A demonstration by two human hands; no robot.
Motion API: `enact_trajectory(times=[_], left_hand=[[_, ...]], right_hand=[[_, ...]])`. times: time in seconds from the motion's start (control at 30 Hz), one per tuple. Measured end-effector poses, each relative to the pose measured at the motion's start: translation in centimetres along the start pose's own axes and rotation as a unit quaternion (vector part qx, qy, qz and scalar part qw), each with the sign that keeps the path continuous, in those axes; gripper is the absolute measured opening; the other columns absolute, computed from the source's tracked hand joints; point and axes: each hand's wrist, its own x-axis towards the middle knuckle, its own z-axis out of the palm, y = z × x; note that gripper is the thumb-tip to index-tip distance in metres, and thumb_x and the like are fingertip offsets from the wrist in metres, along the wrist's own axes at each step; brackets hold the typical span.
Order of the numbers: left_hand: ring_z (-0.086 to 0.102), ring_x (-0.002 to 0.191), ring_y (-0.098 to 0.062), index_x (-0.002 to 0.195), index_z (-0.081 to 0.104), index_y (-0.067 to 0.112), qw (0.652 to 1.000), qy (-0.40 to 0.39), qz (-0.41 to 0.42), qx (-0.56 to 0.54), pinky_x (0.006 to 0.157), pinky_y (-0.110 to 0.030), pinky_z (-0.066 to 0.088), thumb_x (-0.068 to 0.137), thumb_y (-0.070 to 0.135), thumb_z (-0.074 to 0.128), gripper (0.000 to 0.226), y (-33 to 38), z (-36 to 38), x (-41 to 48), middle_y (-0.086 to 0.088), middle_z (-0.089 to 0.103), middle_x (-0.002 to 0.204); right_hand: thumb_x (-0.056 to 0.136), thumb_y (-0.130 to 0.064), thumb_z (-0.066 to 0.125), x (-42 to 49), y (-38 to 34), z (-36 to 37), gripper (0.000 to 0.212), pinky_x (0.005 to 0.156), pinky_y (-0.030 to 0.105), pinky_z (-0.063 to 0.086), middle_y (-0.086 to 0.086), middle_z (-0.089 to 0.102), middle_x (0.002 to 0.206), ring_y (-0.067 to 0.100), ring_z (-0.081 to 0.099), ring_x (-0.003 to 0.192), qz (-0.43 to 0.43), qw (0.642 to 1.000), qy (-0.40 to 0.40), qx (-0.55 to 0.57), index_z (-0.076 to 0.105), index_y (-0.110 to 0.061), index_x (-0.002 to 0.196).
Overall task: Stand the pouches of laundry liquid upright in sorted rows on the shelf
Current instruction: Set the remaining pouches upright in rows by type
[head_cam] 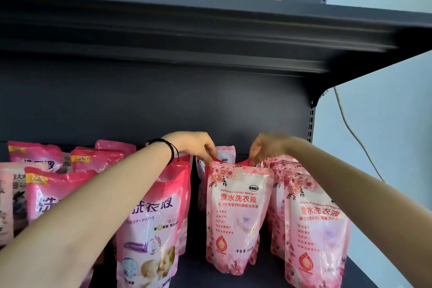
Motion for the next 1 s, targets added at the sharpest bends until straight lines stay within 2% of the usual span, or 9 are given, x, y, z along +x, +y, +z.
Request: enact_trajectory(times=[0.1,0.23,0.4,0.57,0.63,0.77,0.83,0.93,1.0], left_hand=[[0.057,0.068,-0.002,0.098,0.074,0.013,0.999,0.031,-0.012,0.018,0.071,-0.021,0.047,0.080,0.021,0.075,0.020,0.1,0.1,0.1,0.007,0.066,0.080],[0.043,0.035,0.003,0.102,0.071,0.006,0.997,0.065,-0.032,-0.013,0.036,-0.007,0.030,0.086,0.019,0.069,0.021,0.1,-0.4,-0.4,0.005,0.058,0.069],[0.057,0.091,-0.012,0.103,0.071,0.005,0.972,0.188,-0.028,-0.138,0.071,-0.021,0.044,0.087,0.020,0.068,0.022,0.3,-2.7,-1.4,-0.003,0.067,0.098],[0.062,0.101,-0.017,0.092,0.063,0.016,0.877,0.327,0.013,-0.351,0.090,-0.035,0.052,0.089,0.021,0.063,0.006,3.5,-6.1,-3.3,-0.001,0.065,0.099],[0.064,0.097,-0.017,0.086,0.061,0.017,0.833,0.366,0.047,-0.413,0.094,-0.040,0.052,0.089,0.021,0.063,0.006,4.9,-7.3,-4.1,0.000,0.066,0.094],[0.064,0.091,-0.018,0.077,0.061,0.016,0.782,0.416,0.090,-0.455,0.097,-0.042,0.050,0.089,0.023,0.065,0.014,7.1,-8.9,-5.7,0.001,0.066,0.085],[0.065,0.085,-0.016,0.082,0.062,0.013,0.773,0.408,0.099,-0.476,0.095,-0.043,0.052,0.089,0.023,0.065,0.013,7.7,-8.7,-6.8,0.000,0.066,0.084],[0.066,0.077,-0.016,0.086,0.065,0.008,0.770,0.377,0.097,-0.505,0.087,-0.039,0.054,0.090,0.024,0.064,0.016,8.1,-6.4,-9.2,-0.002,0.068,0.080],[0.064,0.067,-0.012,0.081,0.064,0.010,0.772,0.359,0.089,-0.517,0.078,-0.037,0.055,0.090,0.024,0.064,0.016,8.2,-3.8,-10.8,0.000,0.068,0.073]], right_hand=[[0.079,-0.029,0.077,0.2,0.0,0.1,0.019,0.087,0.026,0.044,-0.009,0.070,0.085,0.008,0.061,0.087,0.002,0.999,0.025,0.020,0.076,-0.016,0.093],[0.081,-0.025,0.076,0.0,-0.2,0.2,0.019,0.083,0.024,0.043,0.003,0.074,0.100,0.012,0.063,0.090,0.020,0.992,0.086,0.087,0.076,-0.013,0.095],[0.078,-0.022,0.078,-0.7,-0.1,-1.6,0.009,0.086,0.027,0.048,0.009,0.072,0.083,0.018,0.065,0.076,0.042,0.938,0.233,0.252,0.074,-0.014,0.081],[0.085,-0.006,0.069,-2.2,-2.7,-5.1,0.022,0.059,0.008,0.045,-0.020,0.065,0.053,-0.011,0.057,0.052,-0.030,0.794,0.414,0.444,0.069,0.001,0.105],[0.086,-0.006,0.068,-3.1,-4.3,-6.6,0.006,0.065,0.013,0.048,-0.017,0.068,0.057,-0.006,0.060,0.057,-0.062,0.742,0.446,0.497,0.071,-0.004,0.091],[0.088,-0.008,0.067,-5.4,-7.1,-8.5,0.014,0.057,0.018,0.051,-0.008,0.068,0.060,0.002,0.061,0.052,-0.093,0.663,0.466,0.578,0.067,-0.013,0.075],[0.088,-0.011,0.067,-6.8,-8.0,-8.4,0.013,0.053,0.017,0.050,-0.009,0.067,0.057,0.002,0.059,0.049,-0.086,0.652,0.455,0.600,0.066,-0.014,0.075],[0.085,-0.018,0.071,-8.9,-8.5,-6.3,0.009,0.070,0.027,0.058,-0.005,0.070,0.065,0.008,0.062,0.060,-0.059,0.664,0.415,0.619,0.070,-0.017,0.077],[0.087,-0.020,0.069,-10.7,-8.7,-3.8,0.011,0.059,0.023,0.054,-0.006,0.068,0.062,0.007,0.061,0.056,-0.054,0.683,0.390,0.616,0.069,-0.018,0.076]])
